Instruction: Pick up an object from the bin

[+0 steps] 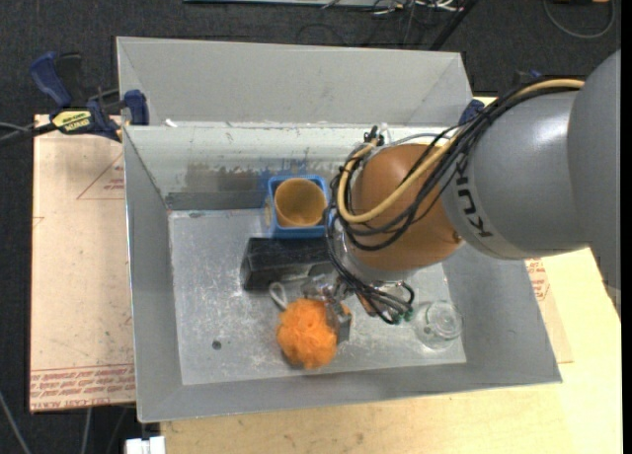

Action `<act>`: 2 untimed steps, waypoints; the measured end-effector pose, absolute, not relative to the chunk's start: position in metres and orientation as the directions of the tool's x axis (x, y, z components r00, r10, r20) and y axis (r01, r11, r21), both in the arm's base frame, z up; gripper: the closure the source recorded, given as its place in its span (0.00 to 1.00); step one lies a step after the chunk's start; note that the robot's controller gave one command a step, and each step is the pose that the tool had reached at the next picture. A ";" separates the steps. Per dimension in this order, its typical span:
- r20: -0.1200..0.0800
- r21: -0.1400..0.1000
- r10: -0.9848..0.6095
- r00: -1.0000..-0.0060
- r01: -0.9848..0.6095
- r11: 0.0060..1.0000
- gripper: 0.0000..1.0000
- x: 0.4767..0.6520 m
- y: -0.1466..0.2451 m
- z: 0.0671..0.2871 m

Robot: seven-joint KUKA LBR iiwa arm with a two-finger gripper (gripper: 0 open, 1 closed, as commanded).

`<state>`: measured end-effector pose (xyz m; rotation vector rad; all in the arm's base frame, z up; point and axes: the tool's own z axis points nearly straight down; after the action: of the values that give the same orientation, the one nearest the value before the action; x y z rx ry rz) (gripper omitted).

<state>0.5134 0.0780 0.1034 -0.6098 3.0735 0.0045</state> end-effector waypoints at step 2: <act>-0.010 0.003 -0.366 -0.931 -0.366 0.931 1.00 0.523 0.065 0.178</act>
Offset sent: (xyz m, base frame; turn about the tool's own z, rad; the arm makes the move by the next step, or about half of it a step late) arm 0.0105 -0.0254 0.0895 0.0327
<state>0.5227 0.0650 0.1781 -0.5828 3.0779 0.0079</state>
